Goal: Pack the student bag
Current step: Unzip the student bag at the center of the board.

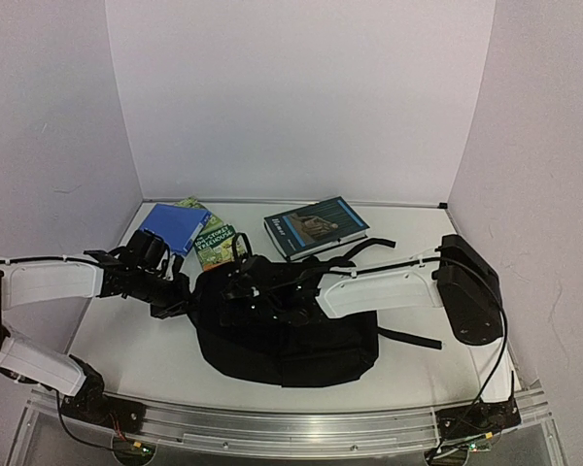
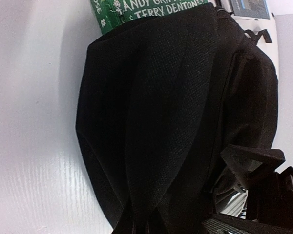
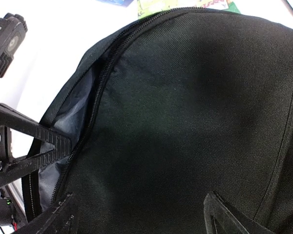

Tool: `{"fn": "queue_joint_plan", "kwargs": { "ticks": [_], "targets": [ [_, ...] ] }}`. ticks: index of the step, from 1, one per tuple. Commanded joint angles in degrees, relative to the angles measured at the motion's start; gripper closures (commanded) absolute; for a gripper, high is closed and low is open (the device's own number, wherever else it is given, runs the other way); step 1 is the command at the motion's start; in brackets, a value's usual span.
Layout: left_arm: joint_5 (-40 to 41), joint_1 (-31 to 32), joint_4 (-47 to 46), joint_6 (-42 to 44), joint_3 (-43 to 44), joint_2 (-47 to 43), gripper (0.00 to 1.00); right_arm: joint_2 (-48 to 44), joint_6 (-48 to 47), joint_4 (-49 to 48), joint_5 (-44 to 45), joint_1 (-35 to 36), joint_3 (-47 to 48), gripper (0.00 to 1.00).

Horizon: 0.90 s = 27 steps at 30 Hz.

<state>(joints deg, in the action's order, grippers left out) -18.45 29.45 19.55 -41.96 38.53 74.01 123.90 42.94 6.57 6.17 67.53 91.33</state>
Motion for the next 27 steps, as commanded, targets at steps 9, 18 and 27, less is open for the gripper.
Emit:
{"fn": "queue_joint_plan", "kwargs": {
  "ticks": [9, 18, 27],
  "targets": [
    [-8.9, 6.7, -18.7, -5.4, -5.0, 3.4, 1.00, -9.5, 5.1, -1.6, 5.1, 0.2, -15.0, 0.12],
    [-2.3, 10.1, -17.5, -10.6, -6.1, 1.7, 1.00, -16.8, 4.9, -1.5, 2.8, 0.6, -23.0, 0.11],
    [-0.3, 10.0, -12.0, -13.8, -8.4, 0.3, 0.93, -9.2, 0.7, 0.4, 2.9, 4.1, -14.0, 0.13]
  ]
}}
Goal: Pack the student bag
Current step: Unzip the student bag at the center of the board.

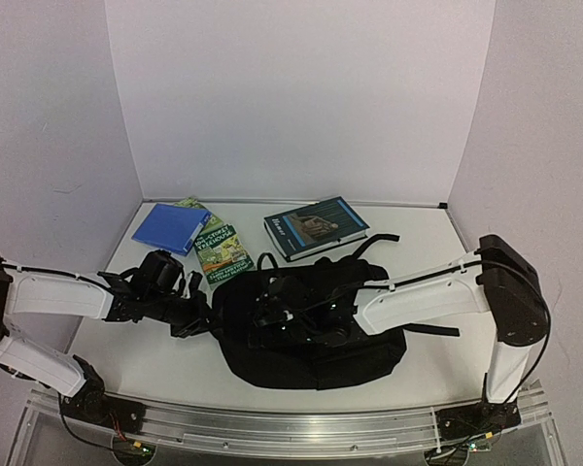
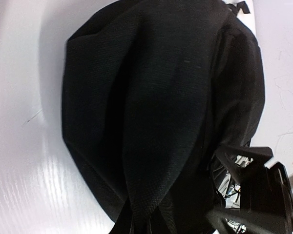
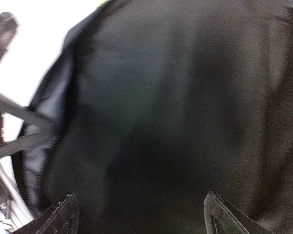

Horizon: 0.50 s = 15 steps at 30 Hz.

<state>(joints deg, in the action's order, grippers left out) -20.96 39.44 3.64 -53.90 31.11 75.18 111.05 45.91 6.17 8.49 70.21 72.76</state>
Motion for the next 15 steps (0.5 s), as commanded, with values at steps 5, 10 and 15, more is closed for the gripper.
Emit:
{"fn": "queue_joint_plan", "kwargs": {
  "ticks": [5, 10, 15],
  "targets": [
    [5.2, 0.0, 7.0, -3.5, -2.6, -3.2, 0.93, 7.1, -4.5, 1.2, 1.4, 3.1, 8.3, 0.14],
    [5.1, 0.0, 7.2, -3.6, -2.7, -2.0, 0.93, 11.3, -3.6, 3.4, 4.8, 3.5, 11.5, 0.14],
    [4.3, 0.0, 5.7, -3.5, -3.1, 0.8, 0.95, 15.2, -4.7, 5.0, 7.7, 3.5, 16.4, 0.13]
  ]
}}
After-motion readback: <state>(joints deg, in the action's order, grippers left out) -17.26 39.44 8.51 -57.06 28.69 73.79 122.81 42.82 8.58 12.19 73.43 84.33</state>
